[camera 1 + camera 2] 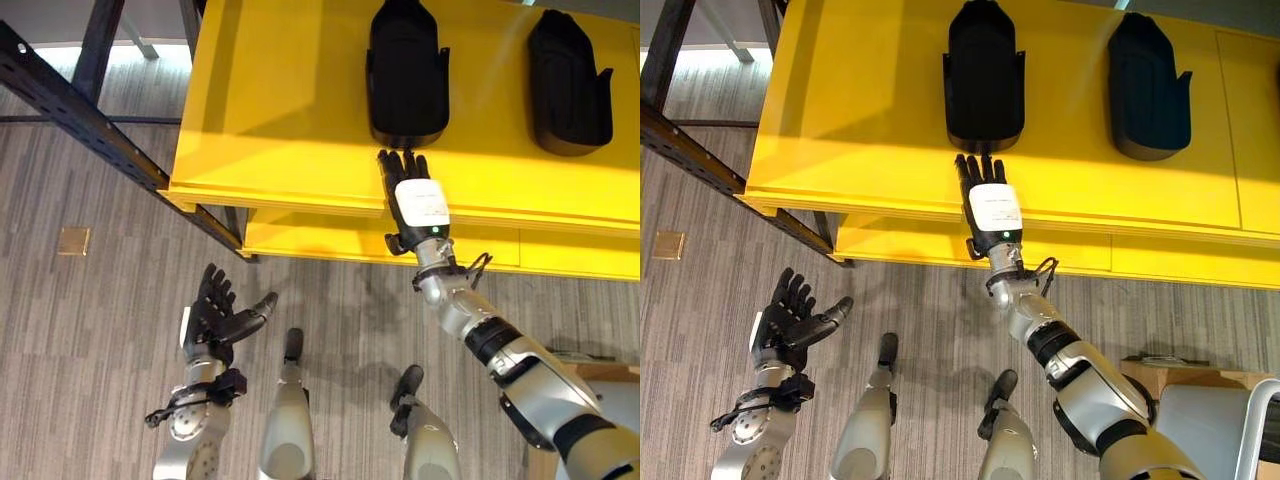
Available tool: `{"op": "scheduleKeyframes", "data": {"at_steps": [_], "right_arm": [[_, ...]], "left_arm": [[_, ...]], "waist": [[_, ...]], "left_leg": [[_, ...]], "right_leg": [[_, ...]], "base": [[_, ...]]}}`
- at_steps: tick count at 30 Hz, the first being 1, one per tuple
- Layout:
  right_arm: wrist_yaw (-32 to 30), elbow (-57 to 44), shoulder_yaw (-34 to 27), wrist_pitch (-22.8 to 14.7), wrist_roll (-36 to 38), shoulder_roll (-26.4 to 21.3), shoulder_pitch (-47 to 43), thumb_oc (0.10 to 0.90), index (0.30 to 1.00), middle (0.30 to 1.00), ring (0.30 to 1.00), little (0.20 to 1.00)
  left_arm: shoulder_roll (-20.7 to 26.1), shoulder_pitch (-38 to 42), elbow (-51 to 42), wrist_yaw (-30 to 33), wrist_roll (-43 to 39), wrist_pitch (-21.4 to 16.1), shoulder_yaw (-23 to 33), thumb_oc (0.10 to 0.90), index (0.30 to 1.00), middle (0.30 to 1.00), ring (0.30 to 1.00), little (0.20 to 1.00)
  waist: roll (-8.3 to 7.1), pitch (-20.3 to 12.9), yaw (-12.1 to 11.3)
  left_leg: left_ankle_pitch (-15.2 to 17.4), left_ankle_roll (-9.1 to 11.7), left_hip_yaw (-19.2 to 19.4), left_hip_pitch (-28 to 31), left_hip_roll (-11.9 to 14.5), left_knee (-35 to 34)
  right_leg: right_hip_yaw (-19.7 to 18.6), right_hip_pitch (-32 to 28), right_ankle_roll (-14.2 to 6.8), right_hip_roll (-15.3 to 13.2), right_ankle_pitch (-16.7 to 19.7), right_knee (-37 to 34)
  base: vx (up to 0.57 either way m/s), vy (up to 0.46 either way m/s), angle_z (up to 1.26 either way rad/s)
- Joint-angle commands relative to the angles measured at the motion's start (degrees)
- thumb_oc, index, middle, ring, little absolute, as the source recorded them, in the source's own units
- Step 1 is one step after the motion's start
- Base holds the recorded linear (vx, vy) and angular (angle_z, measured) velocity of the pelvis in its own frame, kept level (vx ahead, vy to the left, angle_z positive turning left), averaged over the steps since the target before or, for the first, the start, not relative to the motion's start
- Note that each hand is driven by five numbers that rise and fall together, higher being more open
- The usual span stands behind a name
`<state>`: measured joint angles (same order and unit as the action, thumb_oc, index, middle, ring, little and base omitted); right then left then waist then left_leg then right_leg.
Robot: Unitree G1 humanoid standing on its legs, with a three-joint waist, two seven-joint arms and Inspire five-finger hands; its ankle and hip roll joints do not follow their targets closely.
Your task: Move parts from the plastic box to the shelf.
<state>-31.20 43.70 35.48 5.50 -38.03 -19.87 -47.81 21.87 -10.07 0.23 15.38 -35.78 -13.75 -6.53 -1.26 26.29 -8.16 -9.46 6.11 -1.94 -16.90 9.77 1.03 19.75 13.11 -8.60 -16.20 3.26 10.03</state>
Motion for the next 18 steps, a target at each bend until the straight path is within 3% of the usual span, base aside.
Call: {"op": "scheduleKeyframes", "data": {"at_steps": [1, 18], "right_arm": [[1.03, 4.12, 0.53, 0.75, 2.07, -0.07, -6.6, 0.9, 1.0, 1.0, 1.0, 1.0], [0.77, 5.16, 0.71, 0.33, 3.34, 0.33, -7.14, 0.9, 1.0, 1.0, 1.0, 1.0]], "left_arm": [[4.83, 0.5, -5.72, -1.46, -0.66, -5.98, 0.61, 0.9, 1.0, 1.0, 1.0, 1.0], [4.94, 0.83, -5.57, -1.49, -0.85, -5.87, 0.6, 0.9, 1.0, 1.0, 1.0, 1.0]], "waist": [[-1.46, -0.39, -1.79], [-1.29, 0.06, -2.07]], "left_leg": [[6.32, -0.65, -0.59, 4.84, 2.12, 0.25], [5.84, -0.64, -0.92, 4.3, 1.91, 0.04]], "right_leg": [[-2.74, 1.47, -2.28, -4.2, 4.01, 0.89], [-2.39, 1.69, -2.21, -4.1, 4.29, 0.59]], "base": [[0.0, 0.0, 0.0], [0.0, 0.0, 0.0]]}}
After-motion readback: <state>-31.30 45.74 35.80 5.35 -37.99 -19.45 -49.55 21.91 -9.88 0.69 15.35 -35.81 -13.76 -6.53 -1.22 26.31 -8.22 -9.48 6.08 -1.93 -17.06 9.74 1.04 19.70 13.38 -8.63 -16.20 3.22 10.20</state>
